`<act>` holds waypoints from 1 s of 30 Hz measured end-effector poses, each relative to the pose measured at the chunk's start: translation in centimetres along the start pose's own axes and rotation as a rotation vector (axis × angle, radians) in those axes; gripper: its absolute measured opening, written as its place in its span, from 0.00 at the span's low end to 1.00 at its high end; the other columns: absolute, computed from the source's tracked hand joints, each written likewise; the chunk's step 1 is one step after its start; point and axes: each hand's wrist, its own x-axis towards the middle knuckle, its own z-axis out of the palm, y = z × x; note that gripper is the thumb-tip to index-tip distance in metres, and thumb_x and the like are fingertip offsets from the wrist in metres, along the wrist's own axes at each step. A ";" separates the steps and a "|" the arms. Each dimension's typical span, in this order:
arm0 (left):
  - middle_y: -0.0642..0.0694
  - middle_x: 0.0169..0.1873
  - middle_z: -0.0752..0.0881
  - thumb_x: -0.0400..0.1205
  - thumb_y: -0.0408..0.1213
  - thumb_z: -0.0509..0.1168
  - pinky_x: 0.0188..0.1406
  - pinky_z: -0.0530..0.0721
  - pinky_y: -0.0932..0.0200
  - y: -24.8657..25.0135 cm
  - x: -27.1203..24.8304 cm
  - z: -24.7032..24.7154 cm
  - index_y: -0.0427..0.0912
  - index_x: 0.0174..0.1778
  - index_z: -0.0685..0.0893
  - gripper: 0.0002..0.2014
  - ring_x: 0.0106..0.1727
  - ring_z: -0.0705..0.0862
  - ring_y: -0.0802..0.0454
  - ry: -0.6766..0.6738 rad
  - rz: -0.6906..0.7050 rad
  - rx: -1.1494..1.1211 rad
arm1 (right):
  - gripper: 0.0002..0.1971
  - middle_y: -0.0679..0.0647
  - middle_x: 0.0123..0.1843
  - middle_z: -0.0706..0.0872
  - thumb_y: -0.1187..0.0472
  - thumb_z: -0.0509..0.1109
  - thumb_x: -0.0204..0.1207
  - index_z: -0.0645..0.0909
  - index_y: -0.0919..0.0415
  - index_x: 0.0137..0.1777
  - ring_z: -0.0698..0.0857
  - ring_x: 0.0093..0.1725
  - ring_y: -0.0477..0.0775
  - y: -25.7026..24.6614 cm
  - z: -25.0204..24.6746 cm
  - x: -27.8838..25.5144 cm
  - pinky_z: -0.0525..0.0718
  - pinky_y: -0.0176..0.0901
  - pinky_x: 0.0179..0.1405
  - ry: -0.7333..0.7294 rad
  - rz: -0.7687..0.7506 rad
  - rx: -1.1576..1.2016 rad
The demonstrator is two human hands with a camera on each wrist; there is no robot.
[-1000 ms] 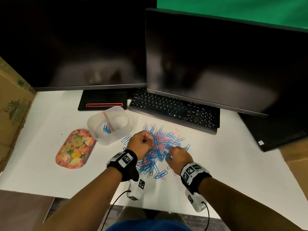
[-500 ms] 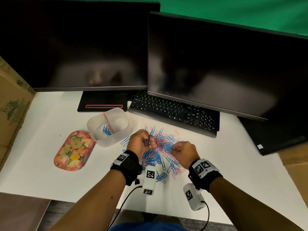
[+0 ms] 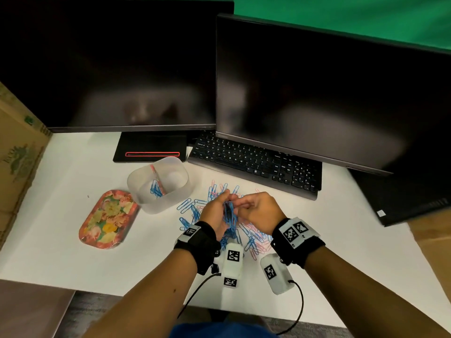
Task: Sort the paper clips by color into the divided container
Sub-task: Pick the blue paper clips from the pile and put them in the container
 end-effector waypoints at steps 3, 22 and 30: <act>0.37 0.36 0.84 0.87 0.43 0.56 0.42 0.88 0.47 0.1 0.1 -0.4 0.38 0.44 0.80 0.14 0.38 0.83 0.42 0.038 -0.040 -0.071 | 0.10 0.55 0.39 0.91 0.72 0.70 0.76 0.87 0.62 0.53 0.90 0.34 0.53 -0.4 -0.1 -0.1 0.90 0.45 0.38 0.015 0.035 0.123; 0.47 0.31 0.88 0.75 0.49 0.71 0.49 0.83 0.56 0.9 -1.4 -5.3 0.44 0.27 0.80 0.16 0.38 0.86 0.46 0.137 0.286 1.029 | 0.10 0.60 0.56 0.87 0.61 0.64 0.77 0.83 0.61 0.54 0.86 0.56 0.63 5.5 3.8 -0.2 0.82 0.43 0.48 -0.003 0.169 -0.849; 0.51 0.19 0.64 0.81 0.49 0.66 0.20 0.59 0.67 7.8 -2.3 -6.9 0.48 0.29 0.80 0.15 0.19 0.59 0.53 0.290 0.432 0.420 | 0.15 0.62 0.58 0.84 0.72 0.63 0.73 0.76 0.64 0.60 0.85 0.57 0.64 4.8 4.0 0.0 0.79 0.43 0.45 -0.022 0.172 -0.854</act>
